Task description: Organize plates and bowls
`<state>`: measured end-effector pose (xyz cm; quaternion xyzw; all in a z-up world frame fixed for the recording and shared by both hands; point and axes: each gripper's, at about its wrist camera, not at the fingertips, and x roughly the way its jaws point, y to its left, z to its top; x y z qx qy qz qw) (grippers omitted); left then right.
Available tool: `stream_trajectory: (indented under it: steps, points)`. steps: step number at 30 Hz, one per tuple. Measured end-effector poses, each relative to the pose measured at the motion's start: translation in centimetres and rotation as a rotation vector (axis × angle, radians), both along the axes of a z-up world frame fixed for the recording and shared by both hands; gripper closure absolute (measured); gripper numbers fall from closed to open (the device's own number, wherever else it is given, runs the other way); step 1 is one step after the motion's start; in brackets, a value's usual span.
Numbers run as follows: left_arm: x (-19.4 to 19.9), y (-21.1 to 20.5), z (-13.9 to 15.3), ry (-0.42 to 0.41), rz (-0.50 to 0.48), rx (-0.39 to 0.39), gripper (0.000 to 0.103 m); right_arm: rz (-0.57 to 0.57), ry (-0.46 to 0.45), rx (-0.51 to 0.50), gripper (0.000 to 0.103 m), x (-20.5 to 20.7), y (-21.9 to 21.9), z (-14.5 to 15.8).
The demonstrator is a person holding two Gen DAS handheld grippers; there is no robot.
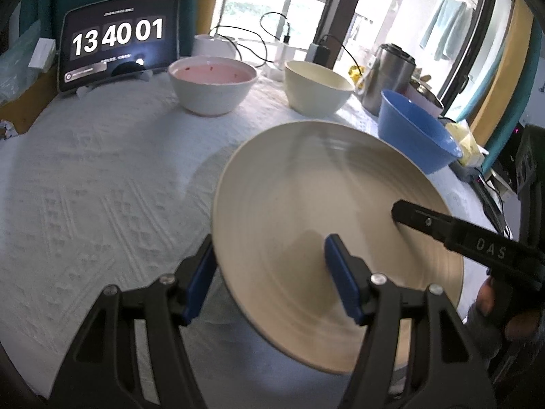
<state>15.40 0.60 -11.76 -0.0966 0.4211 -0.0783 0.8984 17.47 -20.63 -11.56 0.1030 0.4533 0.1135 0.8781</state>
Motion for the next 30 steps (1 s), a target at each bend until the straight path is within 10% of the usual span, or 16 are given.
stream_trajectory:
  steps: [30]
  points:
    - [1.7, 8.9, -0.6, -0.001, 0.125, -0.03, 0.038, 0.119, 0.015, -0.033, 0.054, 3.7, 8.6, -0.1]
